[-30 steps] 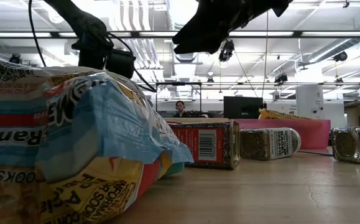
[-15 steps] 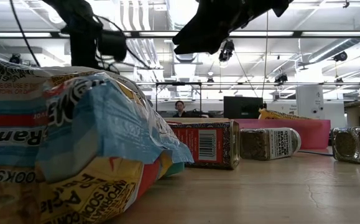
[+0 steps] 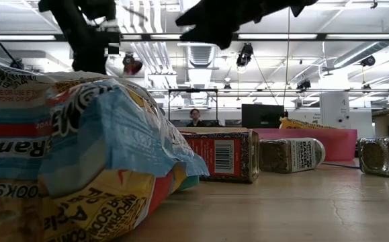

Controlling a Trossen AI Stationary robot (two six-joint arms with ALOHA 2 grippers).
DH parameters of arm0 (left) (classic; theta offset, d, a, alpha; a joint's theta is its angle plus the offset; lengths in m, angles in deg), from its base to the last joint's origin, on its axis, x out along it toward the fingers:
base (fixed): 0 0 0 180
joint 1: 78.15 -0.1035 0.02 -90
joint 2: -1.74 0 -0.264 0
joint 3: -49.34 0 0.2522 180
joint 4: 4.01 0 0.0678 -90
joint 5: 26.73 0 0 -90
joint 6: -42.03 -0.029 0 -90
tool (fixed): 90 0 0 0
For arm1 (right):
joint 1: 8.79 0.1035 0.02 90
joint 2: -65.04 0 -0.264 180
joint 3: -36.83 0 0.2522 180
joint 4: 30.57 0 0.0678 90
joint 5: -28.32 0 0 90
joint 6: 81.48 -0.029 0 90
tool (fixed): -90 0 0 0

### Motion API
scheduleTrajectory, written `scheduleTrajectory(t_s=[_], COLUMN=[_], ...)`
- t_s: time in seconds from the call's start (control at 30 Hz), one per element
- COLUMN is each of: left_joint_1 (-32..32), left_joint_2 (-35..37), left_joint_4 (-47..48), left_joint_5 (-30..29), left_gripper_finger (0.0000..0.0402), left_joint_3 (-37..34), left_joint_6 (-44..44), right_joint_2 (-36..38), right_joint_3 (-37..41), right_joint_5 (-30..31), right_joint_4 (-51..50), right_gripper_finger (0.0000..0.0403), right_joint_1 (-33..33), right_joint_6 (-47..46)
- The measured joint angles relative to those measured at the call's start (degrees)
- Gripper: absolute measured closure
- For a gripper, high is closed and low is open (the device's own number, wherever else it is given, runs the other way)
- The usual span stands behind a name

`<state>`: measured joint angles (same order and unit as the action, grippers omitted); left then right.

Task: Pick & Place Food Item
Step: Put the blue spoon into the green bin

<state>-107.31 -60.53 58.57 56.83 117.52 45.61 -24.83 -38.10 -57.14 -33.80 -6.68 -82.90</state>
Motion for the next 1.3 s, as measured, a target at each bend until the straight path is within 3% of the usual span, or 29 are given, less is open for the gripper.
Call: scheduleTrajectory(t_s=[0.23,0.3,0.4,0.7,1.07,1.17,1.3], left_joint_1=[3.05,4.57,7.08,14.82,16.69,16.72,16.76], left_joint_2=[5.99,7.03,7.99,7.67,7.64,7.67,7.67], left_joint_4=[-12.21,-15.77,-20.55,-32.41,-39.37,-40.57,-40.36], left_joint_5=[11.37,13.29,15.51,18.59,20.06,21.46,22.25], left_gripper_finger=[0.0401,0.0401,0.0401,0.0401,0.0401,0.0401,0.0401], left_joint_3=[0.0,0.0,-0.07,-0.46,-0.46,-0.46,-0.46], left_joint_6=[2.04,2.33,2.31,1.01,-0.79,-0.77,-0.77], right_joint_2=[-5.25,-7.15,-8.64,-9.72,-12.14,-13.68,-14.29], right_joint_3=[-0.42,-1.45,-3.15,-7.5,-11.53,-13.05,-13.84], right_joint_5=[0.45,3.17,7.43,7.61,1.99,1.88,1.66], right_joint_4=[17.24,20.05,20.61,20.05,19.78,19.79,19.68], right_gripper_finger=[0.0131,0.0131,0.0131,0.0131,0.0133,0.0156,0.0217], right_joint_1=[-0.14,-0.22,-0.41,-1.27,-1.4,-1.4,-1.4], right_joint_6=[0.32,0.4,1.18,1.83,3.03,3.09,4.14])
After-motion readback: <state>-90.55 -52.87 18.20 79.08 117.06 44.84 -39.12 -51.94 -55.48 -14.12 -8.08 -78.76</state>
